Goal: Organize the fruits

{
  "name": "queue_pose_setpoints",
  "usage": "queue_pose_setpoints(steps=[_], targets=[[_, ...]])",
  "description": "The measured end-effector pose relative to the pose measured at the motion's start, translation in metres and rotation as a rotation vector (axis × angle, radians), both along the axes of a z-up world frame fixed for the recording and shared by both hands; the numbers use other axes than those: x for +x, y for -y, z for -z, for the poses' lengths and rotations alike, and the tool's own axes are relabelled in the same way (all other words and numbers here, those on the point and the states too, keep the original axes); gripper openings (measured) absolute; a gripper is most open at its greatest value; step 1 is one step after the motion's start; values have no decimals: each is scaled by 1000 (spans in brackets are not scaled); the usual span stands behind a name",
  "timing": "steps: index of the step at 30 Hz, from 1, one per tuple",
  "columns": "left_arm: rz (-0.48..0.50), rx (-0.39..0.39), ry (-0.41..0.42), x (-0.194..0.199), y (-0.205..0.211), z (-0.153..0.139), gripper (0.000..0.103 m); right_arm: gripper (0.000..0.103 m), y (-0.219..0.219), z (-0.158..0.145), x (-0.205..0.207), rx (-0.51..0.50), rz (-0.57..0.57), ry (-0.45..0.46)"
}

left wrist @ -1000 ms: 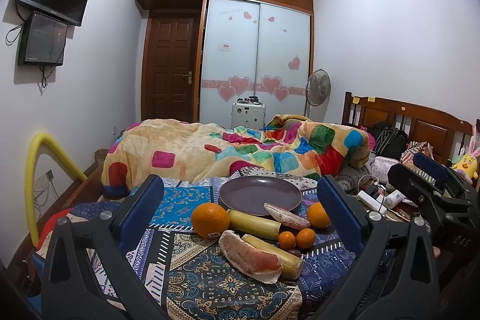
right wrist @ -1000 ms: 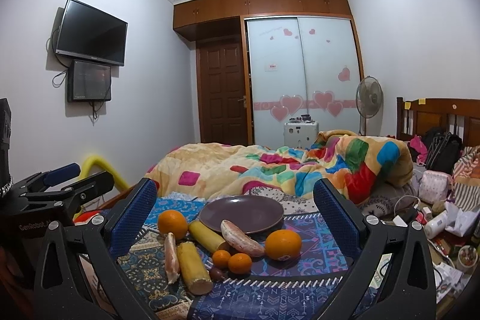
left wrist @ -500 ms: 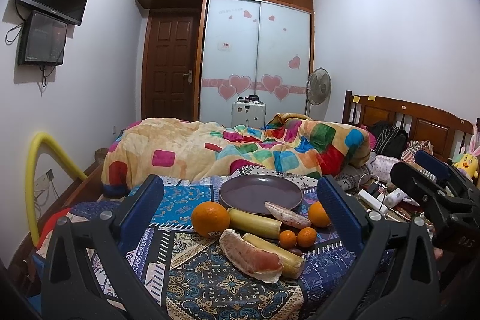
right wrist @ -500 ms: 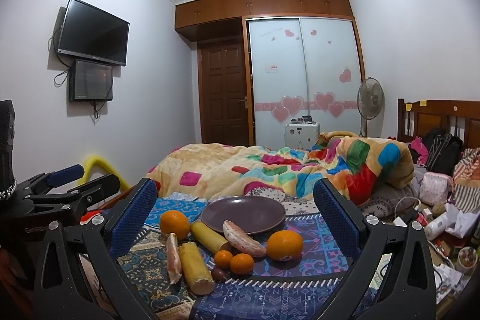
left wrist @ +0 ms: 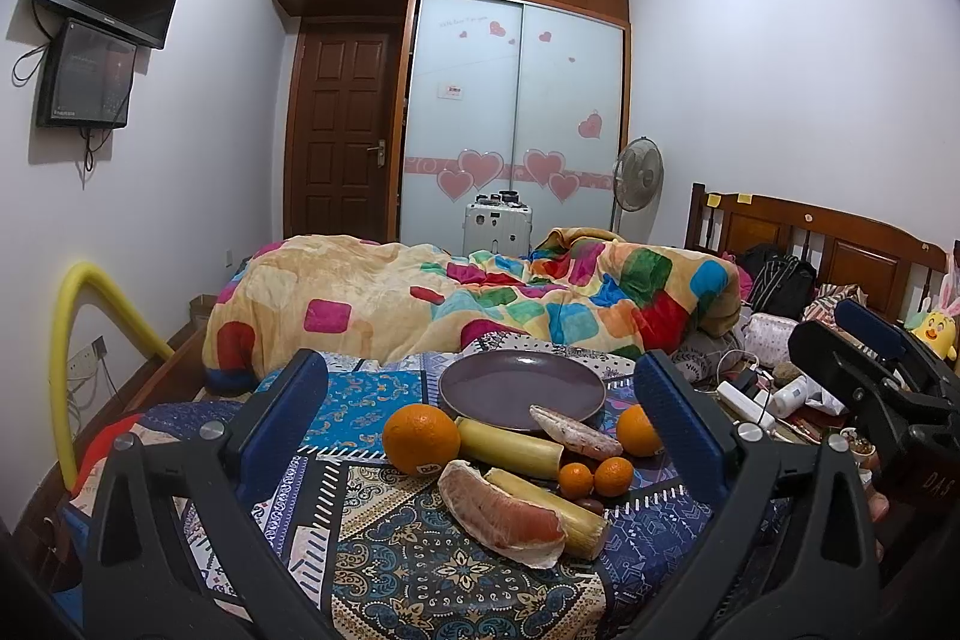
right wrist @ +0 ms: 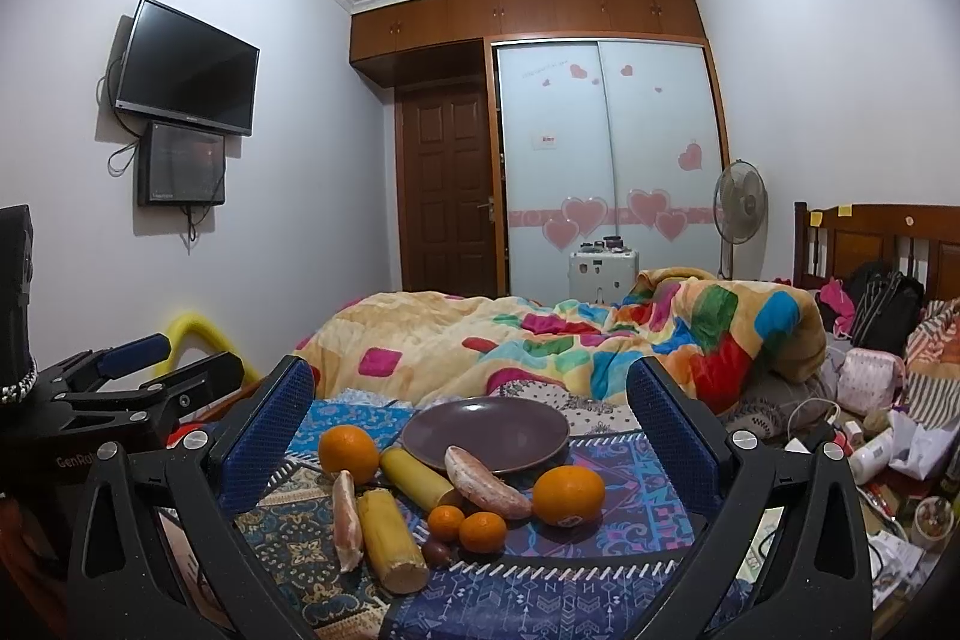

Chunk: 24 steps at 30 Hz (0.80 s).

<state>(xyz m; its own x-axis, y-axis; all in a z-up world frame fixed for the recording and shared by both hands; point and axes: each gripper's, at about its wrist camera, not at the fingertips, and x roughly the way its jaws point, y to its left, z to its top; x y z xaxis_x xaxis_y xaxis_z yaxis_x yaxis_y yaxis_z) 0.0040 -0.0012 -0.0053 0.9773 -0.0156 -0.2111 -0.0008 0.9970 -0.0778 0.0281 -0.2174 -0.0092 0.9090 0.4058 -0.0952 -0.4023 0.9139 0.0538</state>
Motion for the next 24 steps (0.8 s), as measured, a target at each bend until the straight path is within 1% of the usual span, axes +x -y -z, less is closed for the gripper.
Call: queue_pose_setpoints(steps=[11, 24], targets=[[1, 2, -3, 1, 0, 0, 103, 103, 1, -1, 0, 1, 8, 1], [-3, 7, -7, 5, 0, 5, 103, 103, 3, 7, 9, 5, 19, -32]])
